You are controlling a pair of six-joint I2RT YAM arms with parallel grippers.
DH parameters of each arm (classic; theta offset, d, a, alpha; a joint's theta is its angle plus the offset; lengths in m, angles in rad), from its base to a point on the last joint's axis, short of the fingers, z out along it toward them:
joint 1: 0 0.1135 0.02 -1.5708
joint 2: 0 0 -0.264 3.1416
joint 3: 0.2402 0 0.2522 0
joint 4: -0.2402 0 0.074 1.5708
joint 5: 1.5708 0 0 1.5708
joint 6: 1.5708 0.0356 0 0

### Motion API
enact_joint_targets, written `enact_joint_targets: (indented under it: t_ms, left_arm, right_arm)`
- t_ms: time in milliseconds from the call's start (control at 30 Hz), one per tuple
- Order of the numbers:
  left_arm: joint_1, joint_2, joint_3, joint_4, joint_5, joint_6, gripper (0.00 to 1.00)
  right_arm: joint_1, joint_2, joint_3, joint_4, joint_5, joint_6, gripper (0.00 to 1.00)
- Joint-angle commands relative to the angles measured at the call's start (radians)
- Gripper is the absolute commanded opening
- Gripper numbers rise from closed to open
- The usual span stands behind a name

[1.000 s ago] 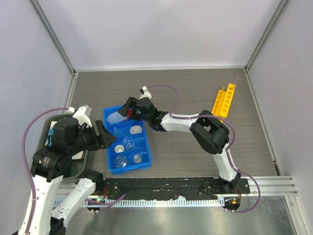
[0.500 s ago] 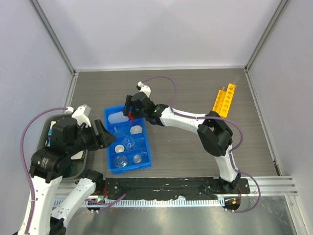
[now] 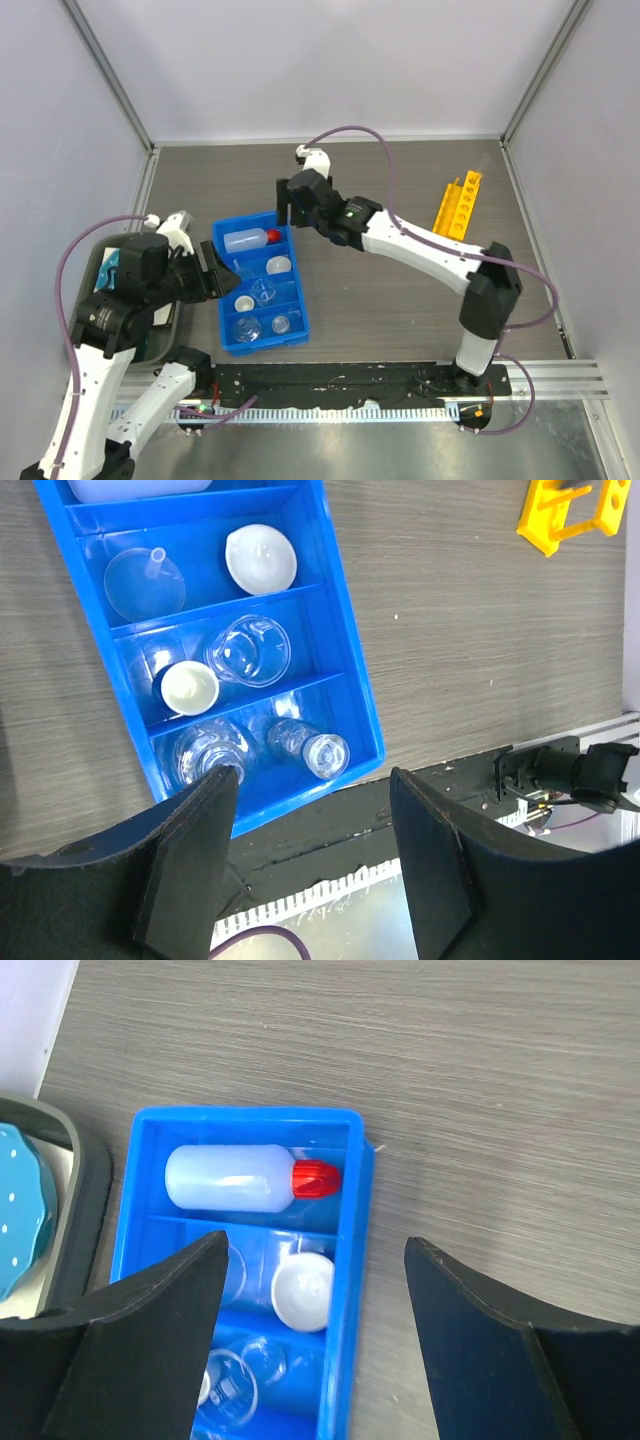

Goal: Organize the chemistry lab equipment

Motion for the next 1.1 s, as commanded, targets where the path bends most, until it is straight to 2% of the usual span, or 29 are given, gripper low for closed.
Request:
enact_joint_targets:
  t_ms: [0,133,267,367,567,733,1067]
  left_arm:
    - [-0.003,0.031,-0.048,0.069,0.008,0.000,0.66]
    - [-0.004,0.057,-0.096,0.102,-0.047,-0.023,0.66]
    - [-0.004,0.081,-0.136,0.124,-0.171,-0.052,0.66]
    - [-0.004,0.099,-0.157,0.106,-0.324,-0.083,0.66]
    - [-0.004,0.166,-0.174,0.043,-0.499,-0.173,0.67]
    - [-0.004,0.222,-0.182,0.027,-0.547,-0.227,0.67]
    - [-0.004,0.317,-0.297,0.188,-0.475,-0.316,0.66]
  right_arm:
    - [0.020,-0.170,-0.074,-0.085,0.068,-0.129,0.77]
    - [0.035,-0.342,-0.216,-0.107,0.100,-0.169,0.77]
    - [0.046,-0.491,-0.399,-0.124,0.094,-0.175,0.77]
    - [0.058,-0.596,-0.518,-0.128,0.078,-0.160,0.77]
    - [0.084,-0.723,-0.686,-0.124,0.045,-0.125,0.77]
    - [0.109,-0.807,-0.769,-0.089,0.013,-0.097,0.77]
    - [0.159,-0.890,-0.804,-0.072,-0.016,-0.095,0.77]
